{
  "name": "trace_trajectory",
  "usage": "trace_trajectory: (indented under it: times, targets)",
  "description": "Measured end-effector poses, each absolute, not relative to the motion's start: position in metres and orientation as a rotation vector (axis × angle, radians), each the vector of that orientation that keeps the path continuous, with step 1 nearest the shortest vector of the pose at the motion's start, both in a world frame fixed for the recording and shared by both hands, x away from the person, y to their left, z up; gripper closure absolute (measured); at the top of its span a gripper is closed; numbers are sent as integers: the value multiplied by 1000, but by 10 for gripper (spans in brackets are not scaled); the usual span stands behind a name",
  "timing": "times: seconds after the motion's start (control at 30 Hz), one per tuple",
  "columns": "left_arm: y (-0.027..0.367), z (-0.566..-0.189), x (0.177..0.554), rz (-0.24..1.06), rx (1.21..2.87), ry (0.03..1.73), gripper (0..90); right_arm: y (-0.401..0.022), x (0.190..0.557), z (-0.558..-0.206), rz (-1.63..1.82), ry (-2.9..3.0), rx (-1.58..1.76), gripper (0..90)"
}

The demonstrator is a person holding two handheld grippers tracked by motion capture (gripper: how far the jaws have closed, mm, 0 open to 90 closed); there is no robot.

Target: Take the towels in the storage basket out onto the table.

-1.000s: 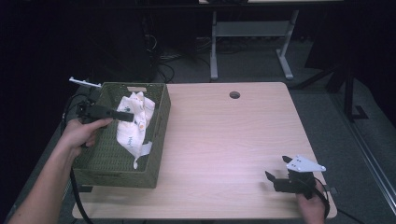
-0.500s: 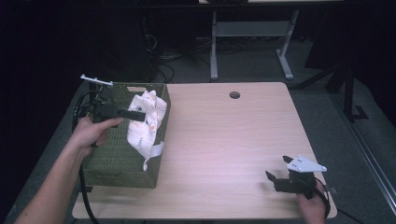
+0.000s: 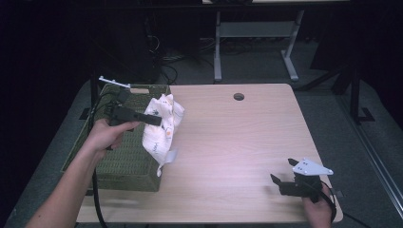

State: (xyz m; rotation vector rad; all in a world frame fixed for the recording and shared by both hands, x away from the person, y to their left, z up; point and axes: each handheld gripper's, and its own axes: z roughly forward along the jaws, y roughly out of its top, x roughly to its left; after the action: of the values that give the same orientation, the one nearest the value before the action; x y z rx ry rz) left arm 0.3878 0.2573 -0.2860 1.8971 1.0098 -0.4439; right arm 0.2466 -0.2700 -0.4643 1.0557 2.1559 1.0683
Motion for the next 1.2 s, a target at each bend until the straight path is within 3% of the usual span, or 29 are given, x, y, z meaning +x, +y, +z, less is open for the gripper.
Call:
trace_trajectory:
  times: [1.2]
  targets:
    - [174,-312,396,-502,2006,942,727,-271,246,-463,1081,2150,1046,137]
